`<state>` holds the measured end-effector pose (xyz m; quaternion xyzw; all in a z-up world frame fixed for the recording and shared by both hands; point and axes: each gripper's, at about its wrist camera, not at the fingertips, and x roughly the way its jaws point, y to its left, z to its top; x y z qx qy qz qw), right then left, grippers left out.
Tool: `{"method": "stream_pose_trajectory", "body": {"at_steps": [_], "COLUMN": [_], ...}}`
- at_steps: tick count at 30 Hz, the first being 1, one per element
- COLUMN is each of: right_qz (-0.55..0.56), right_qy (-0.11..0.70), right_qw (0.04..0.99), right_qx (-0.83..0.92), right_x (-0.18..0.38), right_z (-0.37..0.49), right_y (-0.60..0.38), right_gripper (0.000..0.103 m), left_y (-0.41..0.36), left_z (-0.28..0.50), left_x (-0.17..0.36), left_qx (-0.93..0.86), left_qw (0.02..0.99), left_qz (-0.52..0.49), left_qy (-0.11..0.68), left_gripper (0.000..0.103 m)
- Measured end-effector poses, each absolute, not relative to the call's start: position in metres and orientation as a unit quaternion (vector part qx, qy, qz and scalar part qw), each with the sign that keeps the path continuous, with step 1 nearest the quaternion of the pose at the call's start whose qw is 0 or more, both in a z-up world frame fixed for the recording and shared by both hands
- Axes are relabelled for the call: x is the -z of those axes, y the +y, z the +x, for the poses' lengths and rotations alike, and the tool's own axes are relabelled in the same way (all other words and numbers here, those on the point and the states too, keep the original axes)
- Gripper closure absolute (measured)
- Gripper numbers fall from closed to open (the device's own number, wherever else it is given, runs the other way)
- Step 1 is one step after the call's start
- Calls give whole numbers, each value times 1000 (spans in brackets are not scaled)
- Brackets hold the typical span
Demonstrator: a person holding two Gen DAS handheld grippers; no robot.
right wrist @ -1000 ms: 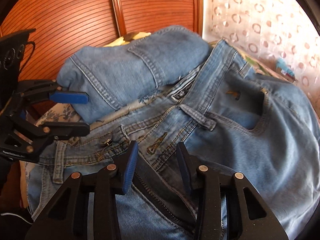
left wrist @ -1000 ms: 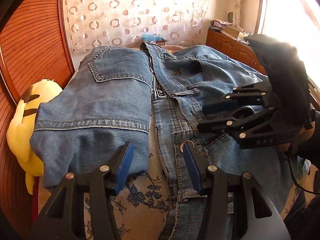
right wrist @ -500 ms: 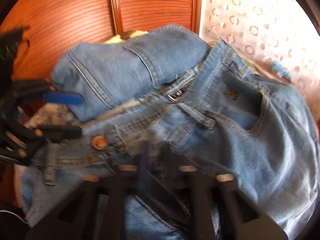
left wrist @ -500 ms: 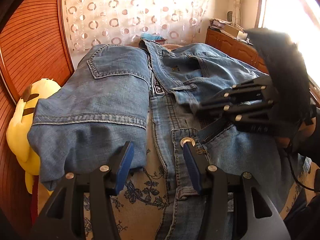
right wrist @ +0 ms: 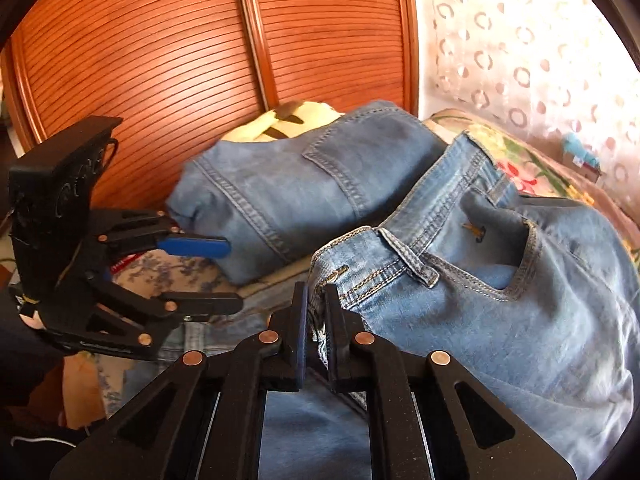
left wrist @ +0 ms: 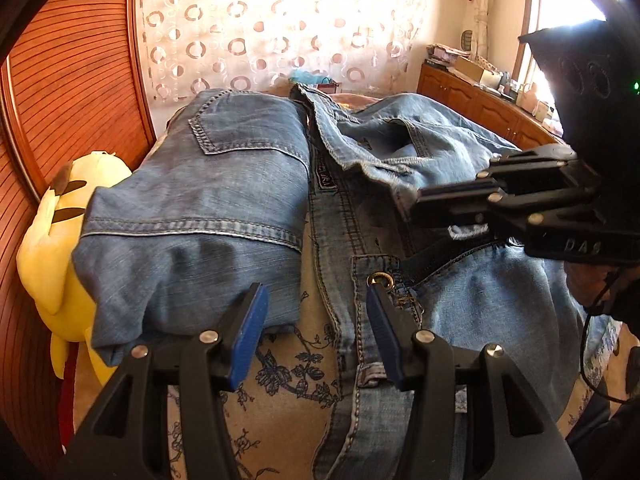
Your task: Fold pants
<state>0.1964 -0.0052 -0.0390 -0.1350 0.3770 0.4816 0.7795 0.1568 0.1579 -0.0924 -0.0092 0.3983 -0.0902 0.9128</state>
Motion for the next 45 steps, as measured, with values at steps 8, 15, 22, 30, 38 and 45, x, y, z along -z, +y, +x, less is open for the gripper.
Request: {"method": "stream_pose_trajectory", "body": {"at_steps": [8,15,22,30,38,45], "right_qz": [-139,-109,-94,-67,-34,-15], "right_qy": [412,413,384,365,356,359], "right_qw": [764,776,821,874,905,916], "right_qx": [-476,-465,-413,-313,-230,-178], "right_x": [63,56,28,14,17,28], "right_z": [195,191,161,123,89,65], "right_y": [8,-13,-92,-210,-296,-344], "right_gripper": [95,65,53,44,42,40], "left_y": [168,160,146,131,116,103], "left_z": [144,131,116,96,87,82], "left_x": [87,82,79,72,79,77], "left_qx": [77,85,101,113,102,100], "left_qw": [915,918,920,924,922,926], "left_qz": [-21,-28,-32,-30,-16,-5], "left_qy": [395,386,378,363,373,364], "left_gripper": [52,52,52,52,52,33]}}
